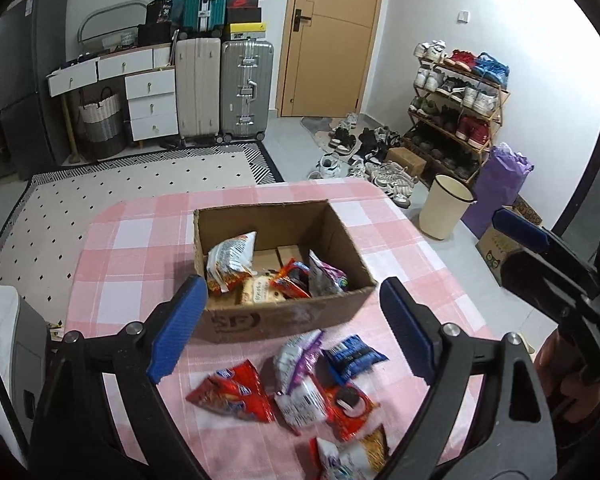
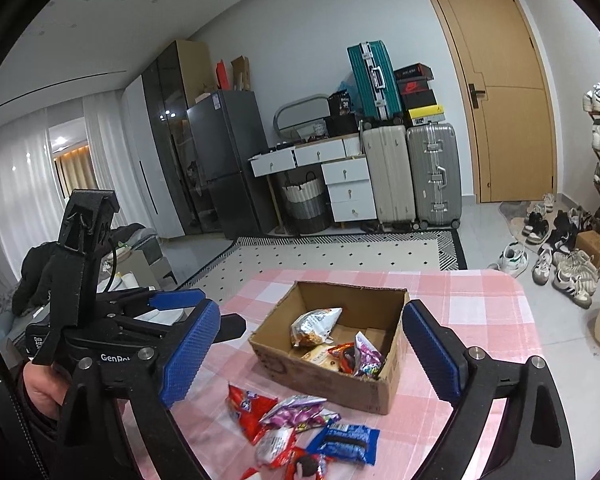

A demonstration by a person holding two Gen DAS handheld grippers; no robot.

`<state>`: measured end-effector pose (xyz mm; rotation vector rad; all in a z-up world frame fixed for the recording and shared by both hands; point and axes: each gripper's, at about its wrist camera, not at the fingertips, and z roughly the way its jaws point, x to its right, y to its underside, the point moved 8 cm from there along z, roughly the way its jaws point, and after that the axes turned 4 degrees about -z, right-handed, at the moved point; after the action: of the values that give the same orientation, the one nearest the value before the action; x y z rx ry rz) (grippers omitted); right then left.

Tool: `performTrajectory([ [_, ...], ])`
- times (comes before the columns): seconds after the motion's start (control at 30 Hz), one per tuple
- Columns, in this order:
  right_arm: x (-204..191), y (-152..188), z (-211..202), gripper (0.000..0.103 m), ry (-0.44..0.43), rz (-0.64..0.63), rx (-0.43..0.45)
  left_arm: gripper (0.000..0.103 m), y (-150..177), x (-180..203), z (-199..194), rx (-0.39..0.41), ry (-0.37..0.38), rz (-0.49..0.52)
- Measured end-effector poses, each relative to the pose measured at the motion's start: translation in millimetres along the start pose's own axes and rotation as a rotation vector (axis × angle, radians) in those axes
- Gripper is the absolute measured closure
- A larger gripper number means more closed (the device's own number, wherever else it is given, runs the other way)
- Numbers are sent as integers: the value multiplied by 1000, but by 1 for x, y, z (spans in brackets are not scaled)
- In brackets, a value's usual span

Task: Organize snacks
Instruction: 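Move both tools back toward the snack pile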

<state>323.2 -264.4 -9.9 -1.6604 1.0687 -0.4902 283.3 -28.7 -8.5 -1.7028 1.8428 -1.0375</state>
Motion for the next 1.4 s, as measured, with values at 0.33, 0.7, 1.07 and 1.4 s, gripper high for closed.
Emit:
performTrajectory([
  [0.33,-21,44,-56,4,-13,29,8,2,40,15,-58,44,19,-32],
  [0.7,-37,95,-104,1,38,29,-29,1,112,11,-78,12,27,-113],
  [1.07,-41,128,-125,1,58,27,-50,1,168,20,-53,-85,53,-138],
  [1.4,-32,162,-113,1,52,53,-101,1,211,24,-7,-192,42,-154],
])
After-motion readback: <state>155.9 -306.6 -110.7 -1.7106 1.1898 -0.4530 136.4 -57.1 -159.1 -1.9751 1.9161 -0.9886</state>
